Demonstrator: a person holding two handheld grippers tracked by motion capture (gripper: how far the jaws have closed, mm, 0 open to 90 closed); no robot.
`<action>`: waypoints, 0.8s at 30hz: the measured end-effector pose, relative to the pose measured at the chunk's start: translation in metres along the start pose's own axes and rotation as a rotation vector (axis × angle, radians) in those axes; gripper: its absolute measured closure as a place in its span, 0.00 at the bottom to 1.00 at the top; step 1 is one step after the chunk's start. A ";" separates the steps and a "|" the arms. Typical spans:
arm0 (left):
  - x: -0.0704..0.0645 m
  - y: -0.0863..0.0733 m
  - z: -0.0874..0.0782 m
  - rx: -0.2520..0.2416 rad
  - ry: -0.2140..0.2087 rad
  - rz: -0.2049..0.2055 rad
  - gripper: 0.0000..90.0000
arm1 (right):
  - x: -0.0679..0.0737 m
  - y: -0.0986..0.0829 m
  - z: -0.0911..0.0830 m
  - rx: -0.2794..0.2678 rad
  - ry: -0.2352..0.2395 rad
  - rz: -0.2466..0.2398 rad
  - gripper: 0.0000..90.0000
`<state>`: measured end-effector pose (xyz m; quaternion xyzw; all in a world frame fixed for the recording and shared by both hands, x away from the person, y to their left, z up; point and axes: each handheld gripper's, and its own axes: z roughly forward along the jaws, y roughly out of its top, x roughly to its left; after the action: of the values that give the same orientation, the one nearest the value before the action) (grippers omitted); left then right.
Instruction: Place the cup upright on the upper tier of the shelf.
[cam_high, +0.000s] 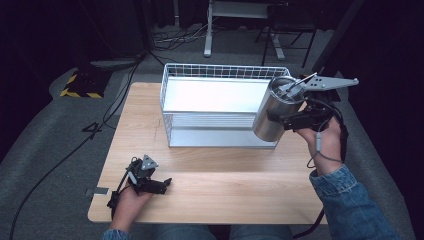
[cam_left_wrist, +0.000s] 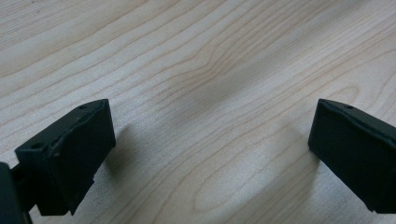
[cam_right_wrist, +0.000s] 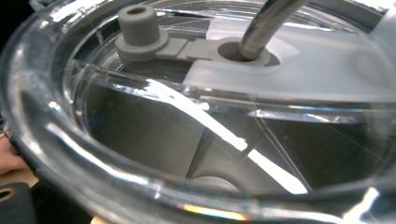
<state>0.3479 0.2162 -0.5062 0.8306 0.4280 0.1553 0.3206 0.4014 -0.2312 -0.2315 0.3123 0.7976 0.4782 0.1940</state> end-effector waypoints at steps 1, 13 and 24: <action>0.000 0.000 0.000 0.000 0.000 0.000 0.01 | 0.000 0.000 0.000 0.000 0.000 0.000 0.04; 0.000 0.000 0.000 0.002 -0.002 -0.002 0.01 | -0.007 0.038 0.009 -0.006 -0.021 0.006 0.04; 0.000 0.000 0.000 0.002 -0.003 -0.007 0.01 | -0.013 0.060 0.036 0.010 -0.066 -0.010 0.04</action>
<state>0.3478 0.2160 -0.5061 0.8298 0.4304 0.1524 0.3209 0.4518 -0.1962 -0.1953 0.3248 0.7947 0.4628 0.2211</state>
